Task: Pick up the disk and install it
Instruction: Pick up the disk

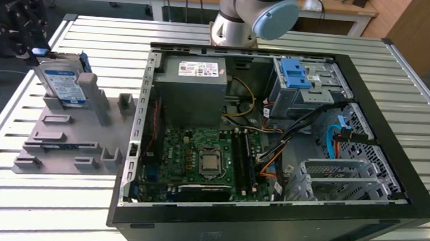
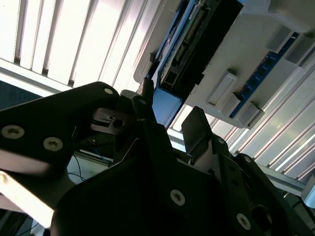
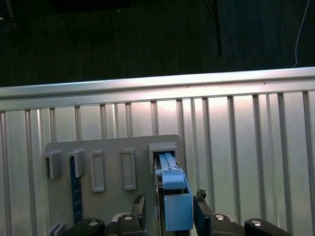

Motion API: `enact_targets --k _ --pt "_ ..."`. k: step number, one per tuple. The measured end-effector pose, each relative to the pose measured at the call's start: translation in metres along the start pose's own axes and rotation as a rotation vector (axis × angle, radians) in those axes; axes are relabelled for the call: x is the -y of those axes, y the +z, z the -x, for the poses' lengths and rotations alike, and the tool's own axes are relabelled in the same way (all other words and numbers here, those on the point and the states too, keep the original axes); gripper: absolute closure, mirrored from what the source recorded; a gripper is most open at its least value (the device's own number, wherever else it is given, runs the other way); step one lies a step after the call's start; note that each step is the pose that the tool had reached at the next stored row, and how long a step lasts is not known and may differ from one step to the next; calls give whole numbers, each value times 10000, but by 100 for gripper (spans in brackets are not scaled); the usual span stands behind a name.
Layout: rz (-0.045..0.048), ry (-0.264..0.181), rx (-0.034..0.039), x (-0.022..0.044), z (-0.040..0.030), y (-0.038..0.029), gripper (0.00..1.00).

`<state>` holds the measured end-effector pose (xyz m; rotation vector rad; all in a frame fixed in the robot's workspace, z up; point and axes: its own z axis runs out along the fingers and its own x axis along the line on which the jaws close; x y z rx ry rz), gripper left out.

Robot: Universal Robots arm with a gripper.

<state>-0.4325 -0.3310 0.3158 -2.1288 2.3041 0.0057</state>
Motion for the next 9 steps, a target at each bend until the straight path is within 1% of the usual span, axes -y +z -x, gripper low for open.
enact_targets --k 1,3,7,9 --pt "0 0 0 0 0 0 49" --pt "-4 2 -21 -1 4 13 49" --pt "-14 1 -127 -2 16 59 49" --pt "-12 -1 -141 -1 16 91 49"
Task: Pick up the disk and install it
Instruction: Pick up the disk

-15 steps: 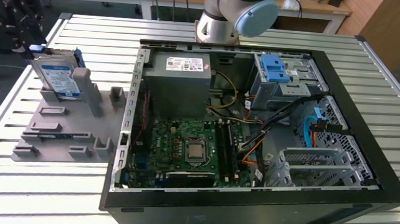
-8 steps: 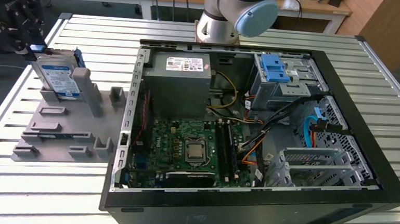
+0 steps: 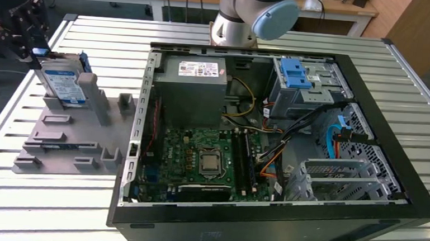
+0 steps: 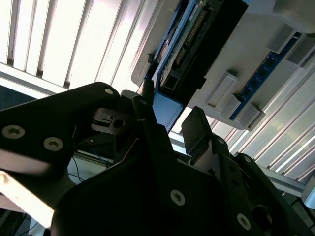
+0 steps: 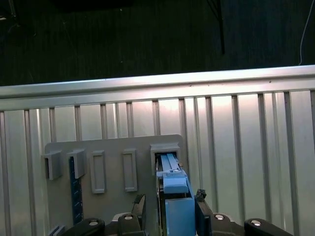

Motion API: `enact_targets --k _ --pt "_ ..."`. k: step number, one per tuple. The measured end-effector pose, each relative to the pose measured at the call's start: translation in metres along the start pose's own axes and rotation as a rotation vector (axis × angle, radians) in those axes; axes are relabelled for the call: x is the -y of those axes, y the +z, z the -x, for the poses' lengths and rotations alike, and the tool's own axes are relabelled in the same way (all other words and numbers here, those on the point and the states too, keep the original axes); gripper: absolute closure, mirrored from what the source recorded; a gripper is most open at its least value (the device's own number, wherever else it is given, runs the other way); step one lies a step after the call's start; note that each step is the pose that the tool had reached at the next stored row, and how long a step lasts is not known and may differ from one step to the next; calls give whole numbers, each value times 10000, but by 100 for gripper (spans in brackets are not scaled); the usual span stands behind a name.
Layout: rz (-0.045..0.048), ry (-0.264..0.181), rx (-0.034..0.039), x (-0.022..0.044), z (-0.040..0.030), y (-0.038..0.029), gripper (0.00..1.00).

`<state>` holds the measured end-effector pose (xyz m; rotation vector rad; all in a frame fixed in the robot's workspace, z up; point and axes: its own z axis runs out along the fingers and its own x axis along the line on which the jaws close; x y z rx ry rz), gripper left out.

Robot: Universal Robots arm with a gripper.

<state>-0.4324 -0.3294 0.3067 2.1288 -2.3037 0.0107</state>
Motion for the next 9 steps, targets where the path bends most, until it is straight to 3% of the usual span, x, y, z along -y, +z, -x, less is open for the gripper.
enact_targets --k 9 --pt "-1 1 -1 -3 21 71 49"
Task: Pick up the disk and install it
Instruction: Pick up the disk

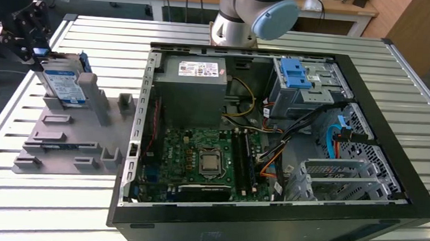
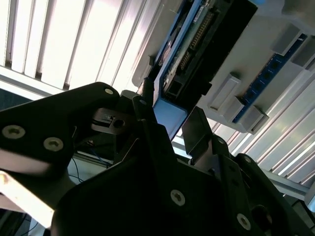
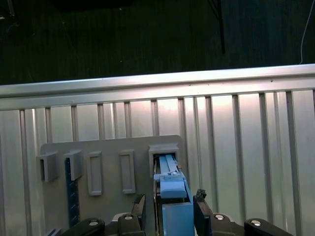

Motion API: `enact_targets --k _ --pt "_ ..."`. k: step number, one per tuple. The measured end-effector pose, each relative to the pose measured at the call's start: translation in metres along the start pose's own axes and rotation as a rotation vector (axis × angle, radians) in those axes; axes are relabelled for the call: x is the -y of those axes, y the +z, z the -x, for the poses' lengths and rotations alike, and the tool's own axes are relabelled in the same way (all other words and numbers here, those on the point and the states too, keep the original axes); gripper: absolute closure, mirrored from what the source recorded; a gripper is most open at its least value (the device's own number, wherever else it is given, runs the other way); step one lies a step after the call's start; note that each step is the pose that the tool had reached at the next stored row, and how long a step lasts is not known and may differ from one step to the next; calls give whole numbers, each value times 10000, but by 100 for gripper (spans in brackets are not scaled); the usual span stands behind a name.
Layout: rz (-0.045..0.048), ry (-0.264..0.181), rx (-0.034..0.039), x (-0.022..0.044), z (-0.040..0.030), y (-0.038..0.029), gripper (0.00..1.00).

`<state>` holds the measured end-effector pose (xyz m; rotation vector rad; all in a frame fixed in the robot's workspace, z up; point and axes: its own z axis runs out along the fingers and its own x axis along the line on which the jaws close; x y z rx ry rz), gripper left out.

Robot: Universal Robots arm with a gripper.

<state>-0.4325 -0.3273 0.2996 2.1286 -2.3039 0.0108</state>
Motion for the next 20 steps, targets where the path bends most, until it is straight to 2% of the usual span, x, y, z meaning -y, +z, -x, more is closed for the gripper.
enact_targets --k 20 --pt "3 0 -3 -8 22 114 49"
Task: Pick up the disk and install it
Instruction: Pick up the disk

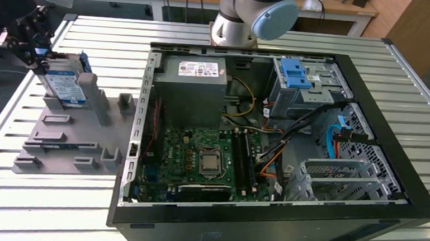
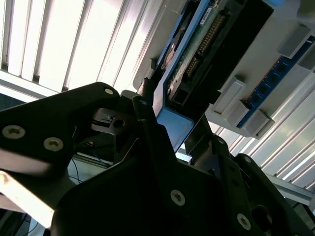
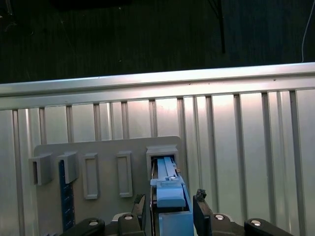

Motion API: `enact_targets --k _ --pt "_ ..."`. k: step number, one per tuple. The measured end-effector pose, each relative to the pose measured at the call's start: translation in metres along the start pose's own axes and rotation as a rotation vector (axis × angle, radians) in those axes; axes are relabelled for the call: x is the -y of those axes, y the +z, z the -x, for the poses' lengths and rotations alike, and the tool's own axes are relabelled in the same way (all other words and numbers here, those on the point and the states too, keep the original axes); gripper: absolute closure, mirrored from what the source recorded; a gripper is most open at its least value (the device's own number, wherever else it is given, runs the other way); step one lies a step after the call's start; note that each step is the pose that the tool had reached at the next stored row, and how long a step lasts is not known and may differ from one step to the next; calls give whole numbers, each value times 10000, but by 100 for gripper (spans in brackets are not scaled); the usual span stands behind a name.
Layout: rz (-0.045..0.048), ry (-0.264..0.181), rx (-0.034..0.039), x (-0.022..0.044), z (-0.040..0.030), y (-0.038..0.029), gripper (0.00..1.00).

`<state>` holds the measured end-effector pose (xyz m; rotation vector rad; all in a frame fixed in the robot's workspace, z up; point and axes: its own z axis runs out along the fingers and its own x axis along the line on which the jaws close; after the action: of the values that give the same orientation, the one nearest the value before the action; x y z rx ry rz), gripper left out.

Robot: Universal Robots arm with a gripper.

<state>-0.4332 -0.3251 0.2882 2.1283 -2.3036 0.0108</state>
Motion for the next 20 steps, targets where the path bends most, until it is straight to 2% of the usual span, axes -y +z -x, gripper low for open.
enact_targets --k 4,5,9,10,16,20 --pt "-3 0 1 0 0 3 51" --pt "-3 0 1 0 0 3 58" --pt "-3 0 1 0 0 4 59" --pt "-3 0 1 0 0 4 63" --pt "-3 -16 1 0 0 5 63" --pt "-8 -401 2 -4 -3 6 63"
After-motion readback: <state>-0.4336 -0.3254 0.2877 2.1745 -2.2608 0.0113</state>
